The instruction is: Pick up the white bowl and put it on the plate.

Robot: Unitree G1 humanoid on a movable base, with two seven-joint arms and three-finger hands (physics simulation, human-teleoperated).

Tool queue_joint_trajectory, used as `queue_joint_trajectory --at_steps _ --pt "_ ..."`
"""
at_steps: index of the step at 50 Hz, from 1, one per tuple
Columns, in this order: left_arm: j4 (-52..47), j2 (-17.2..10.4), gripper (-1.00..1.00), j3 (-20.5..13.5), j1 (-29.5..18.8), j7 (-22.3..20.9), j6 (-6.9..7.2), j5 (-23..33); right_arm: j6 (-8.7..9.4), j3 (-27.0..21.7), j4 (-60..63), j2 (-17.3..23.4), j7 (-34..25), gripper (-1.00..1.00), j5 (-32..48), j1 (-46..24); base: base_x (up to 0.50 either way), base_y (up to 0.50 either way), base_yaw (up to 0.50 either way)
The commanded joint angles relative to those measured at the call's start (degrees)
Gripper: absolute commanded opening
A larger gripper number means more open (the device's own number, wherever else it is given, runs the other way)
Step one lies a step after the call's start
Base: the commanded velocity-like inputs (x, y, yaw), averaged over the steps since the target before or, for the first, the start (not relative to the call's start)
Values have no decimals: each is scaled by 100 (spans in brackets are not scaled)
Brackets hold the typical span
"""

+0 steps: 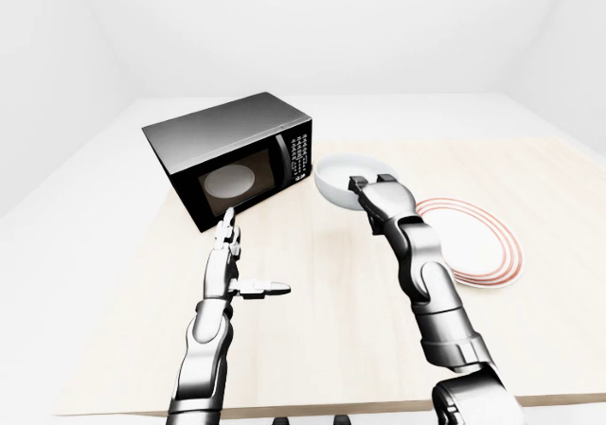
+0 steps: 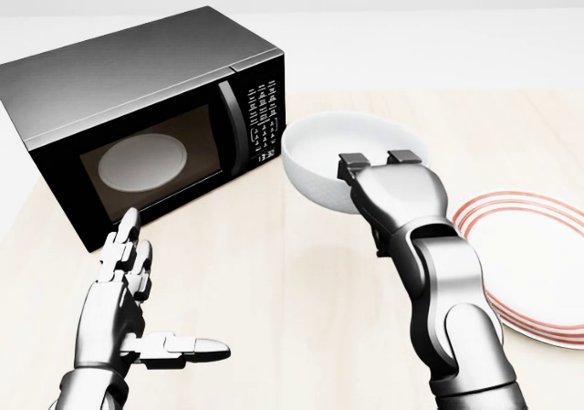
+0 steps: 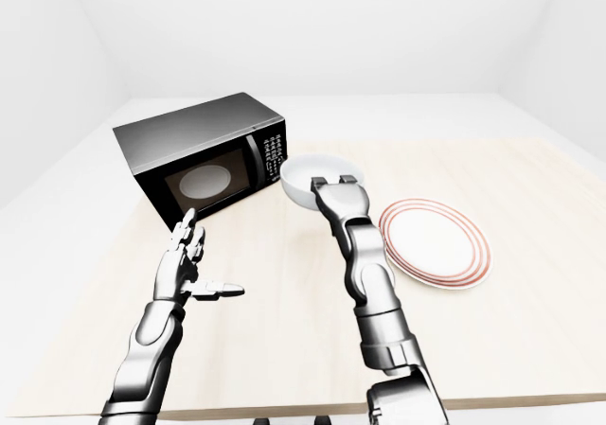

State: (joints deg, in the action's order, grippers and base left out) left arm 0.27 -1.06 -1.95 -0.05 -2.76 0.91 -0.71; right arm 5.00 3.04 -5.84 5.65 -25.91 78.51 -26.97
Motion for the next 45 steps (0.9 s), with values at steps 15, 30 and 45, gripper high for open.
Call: queue_joint_trajectory --at_steps 15,30,45 --pt "31 -5 100 -8 -20 33 3 12 0 -308 -837 515 1326 -100 -199 -381 0 0 0" --pt "31 -4 100 -9 -20 35 2 10 0 -534 -1059 854 1628 -100 -412 -268 0 0 0" --pt "31 -5 100 -8 -20 36 4 10 0 -679 -1181 1096 1670 -100 -586 -167 0 0 0"
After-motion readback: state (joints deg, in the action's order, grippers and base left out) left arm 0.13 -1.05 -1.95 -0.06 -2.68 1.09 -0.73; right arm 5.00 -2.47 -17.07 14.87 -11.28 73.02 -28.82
